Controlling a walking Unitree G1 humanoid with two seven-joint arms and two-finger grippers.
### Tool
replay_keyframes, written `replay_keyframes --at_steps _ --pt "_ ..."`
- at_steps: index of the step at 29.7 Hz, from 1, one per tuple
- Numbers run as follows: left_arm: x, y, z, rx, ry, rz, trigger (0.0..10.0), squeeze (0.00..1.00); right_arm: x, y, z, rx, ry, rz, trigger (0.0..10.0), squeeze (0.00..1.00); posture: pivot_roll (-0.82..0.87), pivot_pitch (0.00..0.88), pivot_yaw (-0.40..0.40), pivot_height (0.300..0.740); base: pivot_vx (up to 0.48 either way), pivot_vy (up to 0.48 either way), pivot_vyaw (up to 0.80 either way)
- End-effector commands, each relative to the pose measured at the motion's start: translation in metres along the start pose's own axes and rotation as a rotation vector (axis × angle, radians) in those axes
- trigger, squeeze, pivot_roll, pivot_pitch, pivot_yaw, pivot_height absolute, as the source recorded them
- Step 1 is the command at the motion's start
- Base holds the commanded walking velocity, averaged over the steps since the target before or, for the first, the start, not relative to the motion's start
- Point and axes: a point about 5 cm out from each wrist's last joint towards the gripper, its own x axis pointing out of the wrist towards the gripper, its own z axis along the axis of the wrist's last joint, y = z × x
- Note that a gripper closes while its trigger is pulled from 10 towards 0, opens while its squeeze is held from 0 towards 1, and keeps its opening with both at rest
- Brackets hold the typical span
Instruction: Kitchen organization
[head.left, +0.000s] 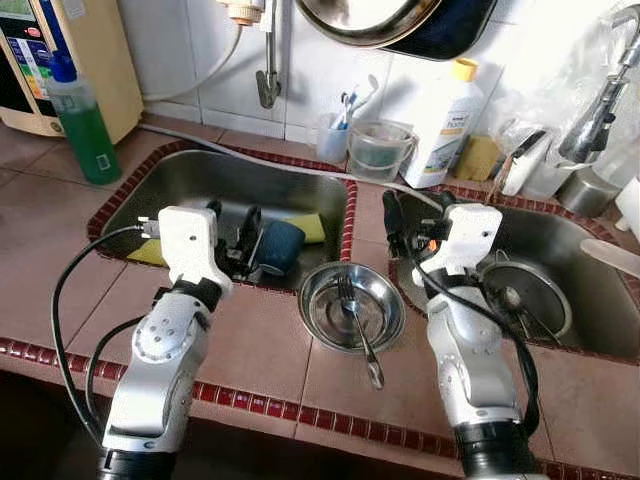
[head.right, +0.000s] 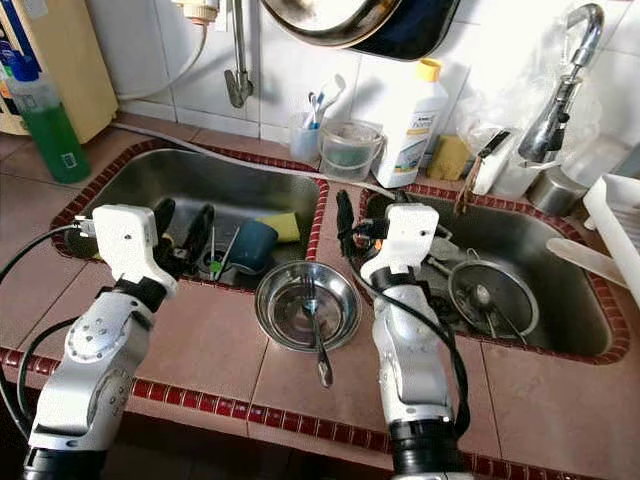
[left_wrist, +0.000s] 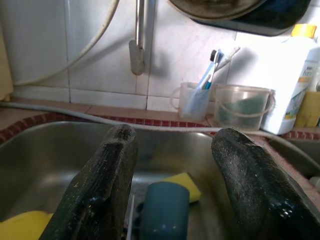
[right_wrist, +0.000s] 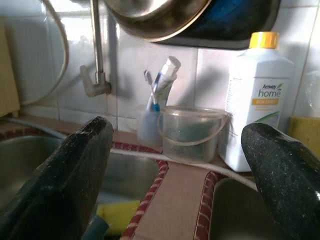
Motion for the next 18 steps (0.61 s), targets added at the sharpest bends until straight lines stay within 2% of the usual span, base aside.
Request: replay_keyframes --at_steps 1,6,14,18 --pt "-0.003 -0.005 0.000 0.022 -0.009 -0.034 10.0 0.00 -0.004 0.000 0.004 -0.058 -0.029 0.000 10.0 0.00 -0.12 0.000 -0.075 0.732 0.000 0.000 0.00" --pt "-0.009 -0.003 -0.012 0.044 0.023 -0.029 10.0 0.00 -0.014 0.006 -0.003 -0.109 -0.021 0.014 10.0 0.00 -0.12 0.000 -0.074 0.732 0.000 0.000 0.00" --pt "-0.014 -0.007 -0.013 0.035 0.003 -0.041 10.0 0.00 -0.022 0.004 -0.009 -0.129 -0.004 -0.007 10.0 0.00 -0.12 0.000 -0.070 0.732 0.000 0.000 0.00" --pt "-0.015 -0.007 -0.013 0.026 0.000 -0.043 10.0 0.00 -0.023 0.004 -0.009 -0.133 -0.001 0.000 10.0 0.00 -0.12 0.000 -0.073 0.732 0.000 -0.358 0.00"
